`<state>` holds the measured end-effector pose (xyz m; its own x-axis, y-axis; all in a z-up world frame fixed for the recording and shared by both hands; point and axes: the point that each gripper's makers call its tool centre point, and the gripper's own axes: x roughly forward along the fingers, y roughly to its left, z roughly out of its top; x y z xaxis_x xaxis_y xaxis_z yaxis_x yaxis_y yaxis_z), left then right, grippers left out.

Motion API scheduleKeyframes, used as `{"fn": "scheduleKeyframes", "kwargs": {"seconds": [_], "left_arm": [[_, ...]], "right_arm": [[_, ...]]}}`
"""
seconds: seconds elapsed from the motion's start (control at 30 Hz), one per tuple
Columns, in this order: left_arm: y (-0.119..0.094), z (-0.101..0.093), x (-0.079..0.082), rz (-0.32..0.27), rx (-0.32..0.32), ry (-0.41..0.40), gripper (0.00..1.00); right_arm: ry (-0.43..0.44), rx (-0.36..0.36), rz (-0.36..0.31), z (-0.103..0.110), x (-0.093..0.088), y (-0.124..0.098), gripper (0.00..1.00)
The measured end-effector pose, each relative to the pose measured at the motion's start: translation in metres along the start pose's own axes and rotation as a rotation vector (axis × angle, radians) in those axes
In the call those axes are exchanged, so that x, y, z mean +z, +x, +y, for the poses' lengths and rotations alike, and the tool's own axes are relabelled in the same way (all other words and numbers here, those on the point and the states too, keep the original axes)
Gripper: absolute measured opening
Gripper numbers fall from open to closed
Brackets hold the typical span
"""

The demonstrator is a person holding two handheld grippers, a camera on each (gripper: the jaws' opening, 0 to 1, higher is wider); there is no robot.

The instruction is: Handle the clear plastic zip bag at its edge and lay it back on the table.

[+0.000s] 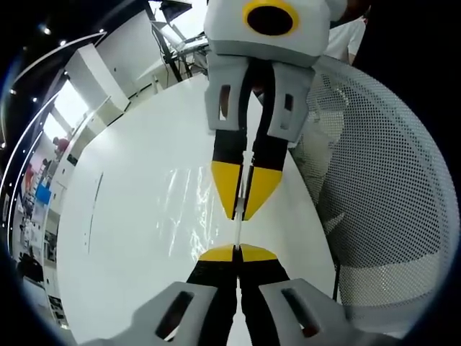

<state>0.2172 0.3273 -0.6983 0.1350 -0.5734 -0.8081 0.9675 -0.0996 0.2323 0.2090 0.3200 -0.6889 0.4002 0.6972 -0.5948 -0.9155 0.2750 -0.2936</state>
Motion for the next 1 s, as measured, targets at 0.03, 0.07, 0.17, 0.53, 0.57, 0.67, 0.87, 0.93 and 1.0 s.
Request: {"fn": "scheduleKeyframes", "kwargs": {"seconds": [0.03,0.07,0.17,0.53,0.57,0.67,0.87,0.93,1.0], "left_arm": [[-0.0001,-0.0001,-0.0006,0.001,0.0,0.0,0.0],[-0.0002,-0.0002,-0.001,0.0,0.001,0.0,0.0],[-0.0009,0.0,-0.0025,0.0,0.003,0.0,0.0],[-0.0026,-0.0019,-0.0041,-0.002,0.002,0.015,0.0],[-0.0027,-0.002,-0.0044,-0.002,0.002,0.015,0.0],[-0.0027,-0.0021,-0.0053,-0.002,0.003,0.018,0.0],[-0.0039,-0.0028,-0.0043,-0.005,0.008,0.021,0.0],[-0.0042,-0.0026,-0.0043,-0.006,0.011,0.021,0.0],[-0.0045,-0.0028,-0.004,-0.006,0.012,0.02,0.0]], "right_arm": [[0.001,0.0,0.0,0.0002,-0.0001,-0.0001,0.0],[0.001,-0.001,0.001,0.0002,-0.0002,-0.0003,0.0],[0.004,-0.004,0.001,-0.0001,-0.0007,-0.0009,0.0],[0.005,-0.009,0.006,0.0021,-0.0018,-0.0032,0.0],[0.005,-0.009,0.006,0.0022,-0.0019,-0.0034,0.0],[0.006,-0.011,0.007,0.0026,-0.0023,-0.0041,0.0],[0.009,-0.016,0.006,0.0031,-0.0022,-0.005,0.0],[0.01,-0.017,0.006,0.0029,-0.0023,-0.0052,0.0],[0.012,-0.02,0.007,0.0025,-0.0026,-0.0056,0.0]]}}
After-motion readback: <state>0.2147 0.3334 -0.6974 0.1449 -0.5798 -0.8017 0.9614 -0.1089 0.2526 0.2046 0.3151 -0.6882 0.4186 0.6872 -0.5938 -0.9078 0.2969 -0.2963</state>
